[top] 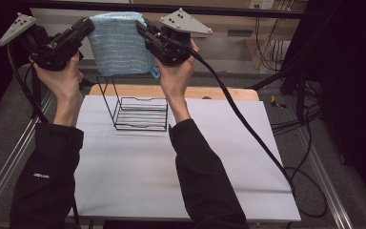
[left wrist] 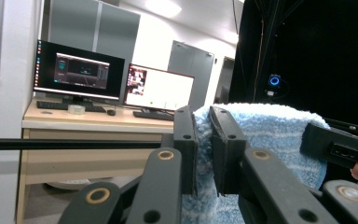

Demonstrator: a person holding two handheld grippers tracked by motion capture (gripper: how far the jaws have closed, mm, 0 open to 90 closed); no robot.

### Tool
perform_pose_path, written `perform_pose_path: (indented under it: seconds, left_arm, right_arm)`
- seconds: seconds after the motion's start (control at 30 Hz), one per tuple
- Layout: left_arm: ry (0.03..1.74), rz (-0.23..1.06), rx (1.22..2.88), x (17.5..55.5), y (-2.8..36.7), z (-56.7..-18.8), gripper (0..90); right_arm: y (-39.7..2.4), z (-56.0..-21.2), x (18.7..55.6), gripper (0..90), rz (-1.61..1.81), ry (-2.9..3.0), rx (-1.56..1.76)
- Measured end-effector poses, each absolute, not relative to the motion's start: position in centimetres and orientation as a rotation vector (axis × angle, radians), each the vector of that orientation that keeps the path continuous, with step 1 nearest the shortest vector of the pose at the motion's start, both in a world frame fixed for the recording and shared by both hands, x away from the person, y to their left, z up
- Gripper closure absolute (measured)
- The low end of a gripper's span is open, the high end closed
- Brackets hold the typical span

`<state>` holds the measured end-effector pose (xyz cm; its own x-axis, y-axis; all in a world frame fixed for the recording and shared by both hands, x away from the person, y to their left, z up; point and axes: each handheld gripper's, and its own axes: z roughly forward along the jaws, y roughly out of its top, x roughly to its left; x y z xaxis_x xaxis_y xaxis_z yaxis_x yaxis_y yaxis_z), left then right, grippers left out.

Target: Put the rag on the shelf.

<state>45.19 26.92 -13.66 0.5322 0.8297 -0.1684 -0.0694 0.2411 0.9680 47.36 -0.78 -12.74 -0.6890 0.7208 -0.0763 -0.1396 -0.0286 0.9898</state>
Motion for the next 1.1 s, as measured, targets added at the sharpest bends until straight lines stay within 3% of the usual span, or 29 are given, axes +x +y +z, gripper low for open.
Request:
perform_pose_path:
  seconds: [1.1]
  left_arm:
    - [0.947, 0.818, 1.367, 51.6, 26.1, -16.6, 80.9]
  right_arm:
    - [0.6, -16.5, 53.7, 79.0, 1.635, 1.717, 0.804]
